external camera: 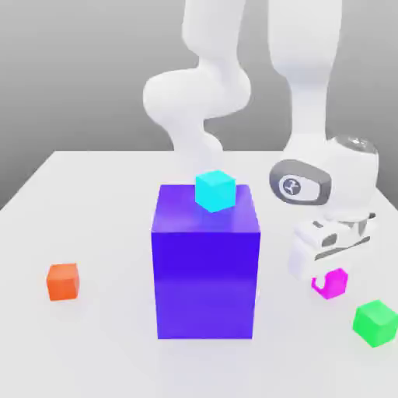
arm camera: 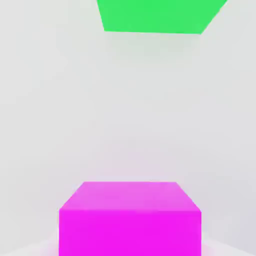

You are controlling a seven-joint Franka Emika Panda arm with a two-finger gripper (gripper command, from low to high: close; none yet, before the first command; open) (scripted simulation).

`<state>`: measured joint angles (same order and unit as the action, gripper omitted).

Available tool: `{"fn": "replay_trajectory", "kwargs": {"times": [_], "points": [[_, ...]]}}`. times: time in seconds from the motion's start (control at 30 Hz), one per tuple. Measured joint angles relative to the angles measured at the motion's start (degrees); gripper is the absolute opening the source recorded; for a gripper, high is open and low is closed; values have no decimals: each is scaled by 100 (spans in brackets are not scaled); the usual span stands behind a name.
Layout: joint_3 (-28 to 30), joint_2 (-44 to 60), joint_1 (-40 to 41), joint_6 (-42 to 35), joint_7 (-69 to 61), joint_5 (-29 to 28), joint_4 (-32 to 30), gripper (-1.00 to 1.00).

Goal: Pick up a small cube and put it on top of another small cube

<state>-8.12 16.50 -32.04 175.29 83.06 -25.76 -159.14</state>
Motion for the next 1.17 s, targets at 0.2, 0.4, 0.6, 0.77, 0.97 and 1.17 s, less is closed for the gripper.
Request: {"fn": "replay_trajectory", "kwargs": {"times": [0.2,0.4,0.6,0.77,0.97,1.17], "points": [[-1065,-659,823,-480,-735,986,-160,-100],[-1618,-1352,1089,-973,-1597,2131,-349,-100],[-1659,-1308,1322,-1611,-2928,2275,320,-100],[-1653,-1085,1534,-2183,-4133,2135,1085,-100],[-1471,-494,1590,-2329,-4850,1628,1754,-100],[-1150,65,1361,-1879,-4533,1138,1821,100]]}}
